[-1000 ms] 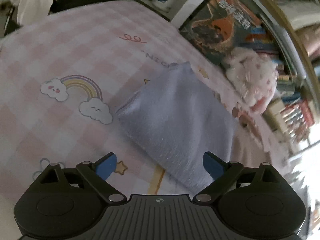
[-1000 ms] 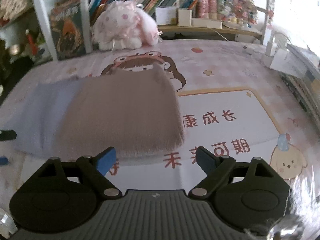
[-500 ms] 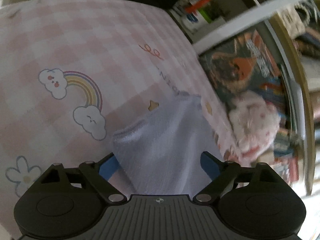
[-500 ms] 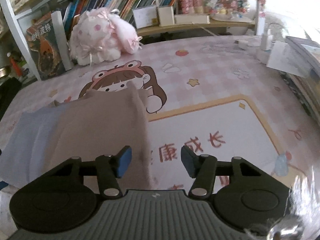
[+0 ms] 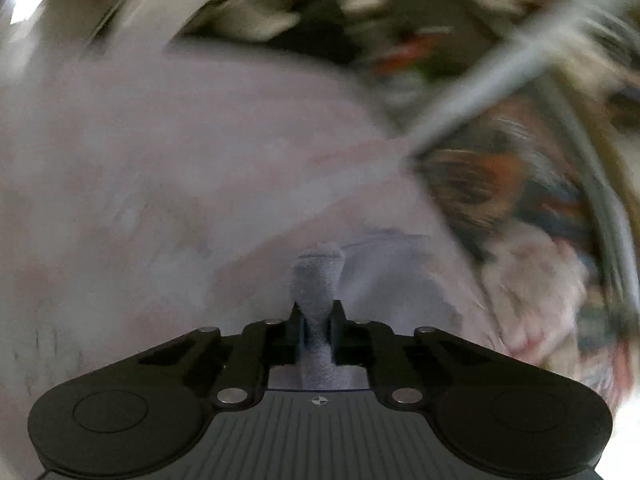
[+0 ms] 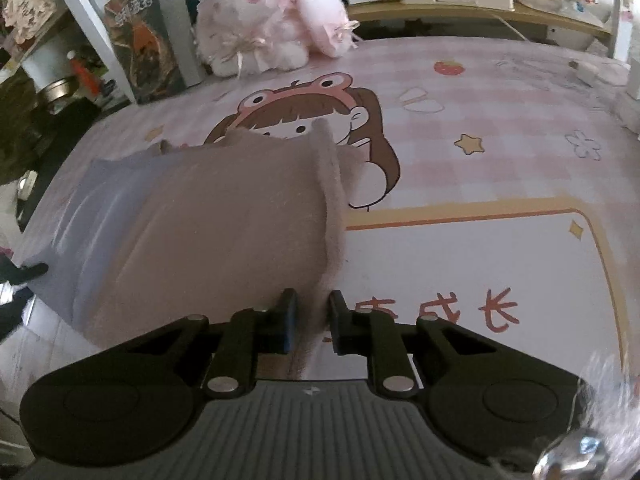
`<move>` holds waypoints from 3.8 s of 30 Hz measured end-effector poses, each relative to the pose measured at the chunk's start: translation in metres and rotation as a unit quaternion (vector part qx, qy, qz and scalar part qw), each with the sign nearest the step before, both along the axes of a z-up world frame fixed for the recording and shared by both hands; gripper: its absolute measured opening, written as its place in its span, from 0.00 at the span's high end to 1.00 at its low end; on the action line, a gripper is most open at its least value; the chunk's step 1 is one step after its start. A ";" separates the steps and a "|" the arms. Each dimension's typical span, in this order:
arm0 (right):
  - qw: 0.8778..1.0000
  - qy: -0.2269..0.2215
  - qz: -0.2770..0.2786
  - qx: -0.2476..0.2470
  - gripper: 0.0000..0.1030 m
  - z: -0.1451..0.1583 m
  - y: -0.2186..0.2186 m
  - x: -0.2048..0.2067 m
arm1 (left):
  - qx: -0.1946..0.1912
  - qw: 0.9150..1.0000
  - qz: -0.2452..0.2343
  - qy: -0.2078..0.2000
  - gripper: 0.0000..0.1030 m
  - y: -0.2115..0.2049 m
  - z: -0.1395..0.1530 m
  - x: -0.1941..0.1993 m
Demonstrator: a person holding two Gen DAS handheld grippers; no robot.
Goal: Fold clothes
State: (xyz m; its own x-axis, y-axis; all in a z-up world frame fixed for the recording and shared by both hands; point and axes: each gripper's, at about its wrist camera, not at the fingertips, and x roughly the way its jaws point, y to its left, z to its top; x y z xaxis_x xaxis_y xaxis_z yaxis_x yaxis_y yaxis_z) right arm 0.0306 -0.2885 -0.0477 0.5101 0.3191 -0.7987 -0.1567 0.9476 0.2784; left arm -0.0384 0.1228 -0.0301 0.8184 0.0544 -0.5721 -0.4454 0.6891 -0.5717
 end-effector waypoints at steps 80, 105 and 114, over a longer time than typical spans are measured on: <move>0.986 0.011 0.126 0.110 0.74 -0.016 0.001 0.104 | 0.441 0.806 -0.386 0.079 0.40 -0.297 -0.001 0.007; 0.967 -0.030 0.157 0.200 0.93 0.047 0.029 0.018 | 0.093 0.958 -0.268 0.052 0.74 -0.139 -0.002 0.020; 0.986 0.035 0.062 0.153 0.93 0.003 0.016 0.010 | 0.135 0.935 -0.324 0.051 0.71 -0.141 0.009 0.020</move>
